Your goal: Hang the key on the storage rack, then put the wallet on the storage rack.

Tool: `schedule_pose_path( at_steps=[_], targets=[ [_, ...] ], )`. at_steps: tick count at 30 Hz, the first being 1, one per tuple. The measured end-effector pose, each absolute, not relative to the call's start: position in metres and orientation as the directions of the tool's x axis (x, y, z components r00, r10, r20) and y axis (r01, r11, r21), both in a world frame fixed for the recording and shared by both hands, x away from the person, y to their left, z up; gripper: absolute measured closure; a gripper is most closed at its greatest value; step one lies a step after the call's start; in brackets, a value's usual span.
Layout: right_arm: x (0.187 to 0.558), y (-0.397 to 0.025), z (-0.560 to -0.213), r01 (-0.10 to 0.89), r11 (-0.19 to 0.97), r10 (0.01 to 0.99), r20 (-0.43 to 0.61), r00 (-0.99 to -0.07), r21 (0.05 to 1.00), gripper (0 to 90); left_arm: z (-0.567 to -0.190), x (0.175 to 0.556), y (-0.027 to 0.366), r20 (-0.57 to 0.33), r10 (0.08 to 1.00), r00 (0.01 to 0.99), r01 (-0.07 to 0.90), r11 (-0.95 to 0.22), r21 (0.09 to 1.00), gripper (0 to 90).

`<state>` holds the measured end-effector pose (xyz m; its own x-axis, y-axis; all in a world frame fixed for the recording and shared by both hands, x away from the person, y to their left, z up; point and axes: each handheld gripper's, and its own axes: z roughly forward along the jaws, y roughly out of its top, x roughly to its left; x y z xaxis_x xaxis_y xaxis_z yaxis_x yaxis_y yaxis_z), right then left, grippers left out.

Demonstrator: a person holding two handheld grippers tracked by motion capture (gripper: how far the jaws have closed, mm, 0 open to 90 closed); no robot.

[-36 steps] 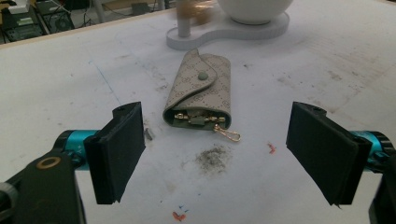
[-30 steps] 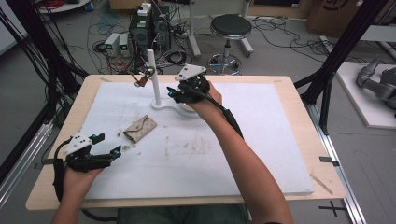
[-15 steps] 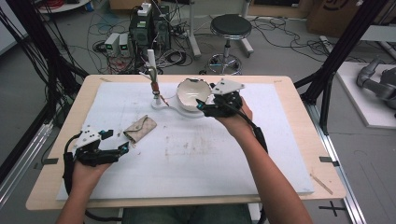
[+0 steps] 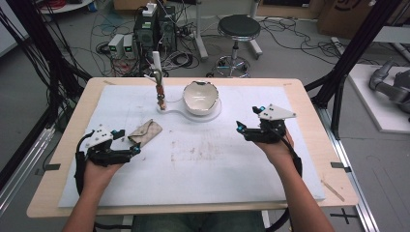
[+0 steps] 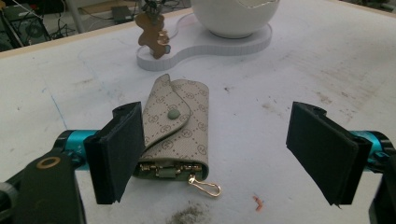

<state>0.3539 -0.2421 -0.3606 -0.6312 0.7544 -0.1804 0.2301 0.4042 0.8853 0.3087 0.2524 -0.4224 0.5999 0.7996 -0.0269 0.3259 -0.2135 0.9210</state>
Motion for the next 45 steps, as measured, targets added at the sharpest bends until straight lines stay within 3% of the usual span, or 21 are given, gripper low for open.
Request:
schedule_pose_path(
  at_steps=[18, 31, 45],
  targets=[
    [0.322, -0.288, -0.403, 0.298, 0.31, 0.804, -0.082, -0.589, 0.903, 19.6, -0.419, 0.315, 0.245, -0.02, 0.78, 0.625, 0.298, -0.215, 0.93, 19.3],
    [0.325, -0.306, -0.412, 0.342, 0.258, 0.844, -0.038, -0.535, 0.903, 19.2, -0.419, 0.317, 0.242, -0.01, 0.765, 0.644, 0.287, -0.23, 0.93, 18.9],
    [0.326, -0.306, -0.413, 0.347, 0.269, 0.829, -0.033, -0.558, 0.898, 19.2, -0.42, 0.32, 0.247, -0.014, 0.779, 0.627, 0.302, -0.226, 0.926, 18.9]
  ],
)
